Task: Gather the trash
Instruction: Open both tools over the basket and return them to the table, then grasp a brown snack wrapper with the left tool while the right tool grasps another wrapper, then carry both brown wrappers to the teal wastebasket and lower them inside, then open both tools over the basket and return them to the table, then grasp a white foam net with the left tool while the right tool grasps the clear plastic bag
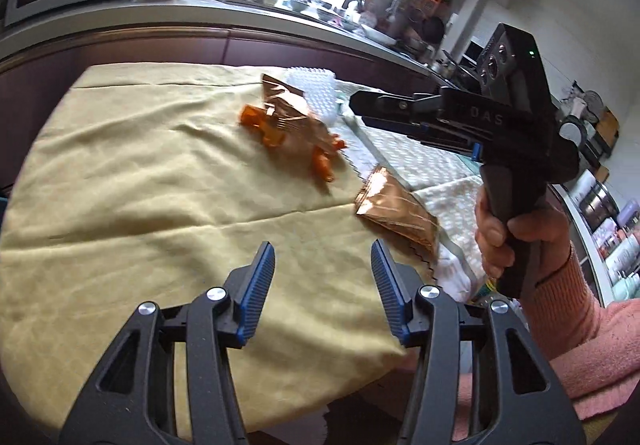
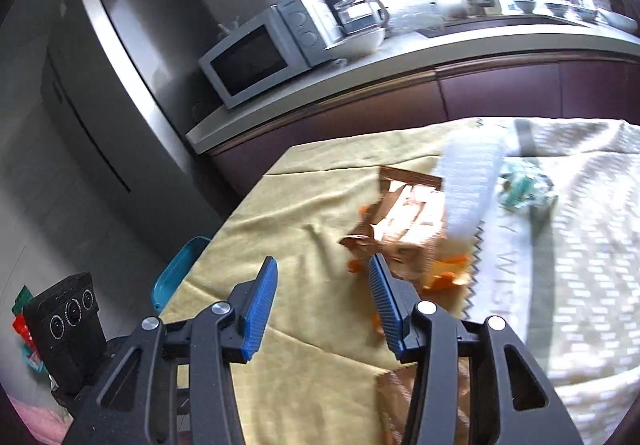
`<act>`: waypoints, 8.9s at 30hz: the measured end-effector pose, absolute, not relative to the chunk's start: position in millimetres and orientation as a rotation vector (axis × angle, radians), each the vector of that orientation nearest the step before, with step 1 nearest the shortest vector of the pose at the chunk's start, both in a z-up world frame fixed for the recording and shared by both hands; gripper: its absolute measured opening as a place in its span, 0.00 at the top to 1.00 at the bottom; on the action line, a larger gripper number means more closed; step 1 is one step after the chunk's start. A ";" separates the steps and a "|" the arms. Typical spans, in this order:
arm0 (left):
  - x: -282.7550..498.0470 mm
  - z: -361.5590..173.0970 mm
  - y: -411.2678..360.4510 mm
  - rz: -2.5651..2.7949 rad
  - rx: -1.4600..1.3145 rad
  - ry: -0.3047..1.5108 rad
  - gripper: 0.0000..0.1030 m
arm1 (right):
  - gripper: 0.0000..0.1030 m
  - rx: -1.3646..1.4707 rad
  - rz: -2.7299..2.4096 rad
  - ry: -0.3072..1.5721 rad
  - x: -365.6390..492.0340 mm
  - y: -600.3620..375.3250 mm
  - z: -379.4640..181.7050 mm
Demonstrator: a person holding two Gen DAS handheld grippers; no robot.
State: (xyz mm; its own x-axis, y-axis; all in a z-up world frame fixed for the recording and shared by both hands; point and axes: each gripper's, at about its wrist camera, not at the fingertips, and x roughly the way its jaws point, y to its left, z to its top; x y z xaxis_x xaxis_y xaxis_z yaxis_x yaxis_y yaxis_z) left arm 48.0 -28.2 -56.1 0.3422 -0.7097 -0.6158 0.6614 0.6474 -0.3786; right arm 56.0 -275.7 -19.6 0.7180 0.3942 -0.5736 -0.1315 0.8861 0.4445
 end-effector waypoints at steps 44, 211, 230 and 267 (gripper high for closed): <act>73.0 -72.3 -62.7 -0.950 -0.196 1.026 0.89 | 0.56 0.559 0.357 0.775 83.2 -312.2 -56.3; 101.8 -74.6 280.5 -0.035 -0.362 0.844 0.95 | 0.86 0.265 0.848 1.081 180.9 60.1 -60.2; 92.2 -67.8 268.3 -0.059 -0.353 0.789 0.61 | 0.71 0.285 0.859 1.032 166.4 33.6 -52.5; 94.2 -41.5 -50.3 -0.747 -0.052 0.825 0.42 | 0.53 0.442 0.163 0.725 98.6 -347.4 -31.8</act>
